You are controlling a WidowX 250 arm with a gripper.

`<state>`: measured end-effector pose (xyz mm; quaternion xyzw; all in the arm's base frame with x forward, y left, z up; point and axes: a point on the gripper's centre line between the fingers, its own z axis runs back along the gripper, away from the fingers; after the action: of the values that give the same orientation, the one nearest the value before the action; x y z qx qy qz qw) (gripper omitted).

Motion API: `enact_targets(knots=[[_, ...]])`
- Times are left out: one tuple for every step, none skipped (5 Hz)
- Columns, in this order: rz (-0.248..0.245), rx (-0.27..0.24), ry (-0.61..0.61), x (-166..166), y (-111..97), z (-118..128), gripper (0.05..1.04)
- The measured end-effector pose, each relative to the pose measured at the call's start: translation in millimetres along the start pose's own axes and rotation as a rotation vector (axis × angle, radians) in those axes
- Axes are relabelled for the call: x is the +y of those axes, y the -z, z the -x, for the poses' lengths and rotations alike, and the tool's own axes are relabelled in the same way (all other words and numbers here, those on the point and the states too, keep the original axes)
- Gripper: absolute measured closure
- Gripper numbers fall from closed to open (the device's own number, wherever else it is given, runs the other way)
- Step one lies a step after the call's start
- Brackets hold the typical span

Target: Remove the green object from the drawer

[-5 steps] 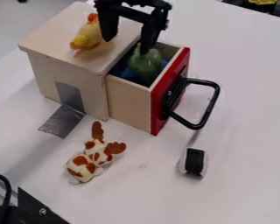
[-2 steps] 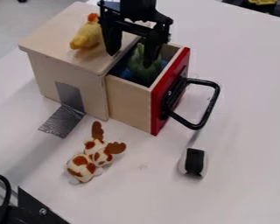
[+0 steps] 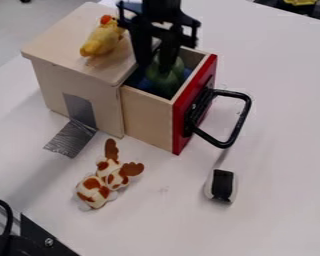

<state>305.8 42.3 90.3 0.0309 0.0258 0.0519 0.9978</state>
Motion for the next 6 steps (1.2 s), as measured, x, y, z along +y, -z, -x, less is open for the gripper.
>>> enact_targets(knots=[[-0.009,-0.029,0.011,-3.0,-2.2,-13.6,0.855],[-0.005,-0.034,0.018,-8.8,-3.0,-19.9,0.872],[-0.008,-0.042,0.025,-16.0,-3.6,-21.7,0.982],[-0.018,-0.034,0.022,-15.4,-12.8,-23.4,1.008],[-0.018,-0.066,0.000,-13.6,-43.5,-30.4,1.009],[-0.010,-0.131,-0.029,-12.0,-87.2,-41.2,1.009]])
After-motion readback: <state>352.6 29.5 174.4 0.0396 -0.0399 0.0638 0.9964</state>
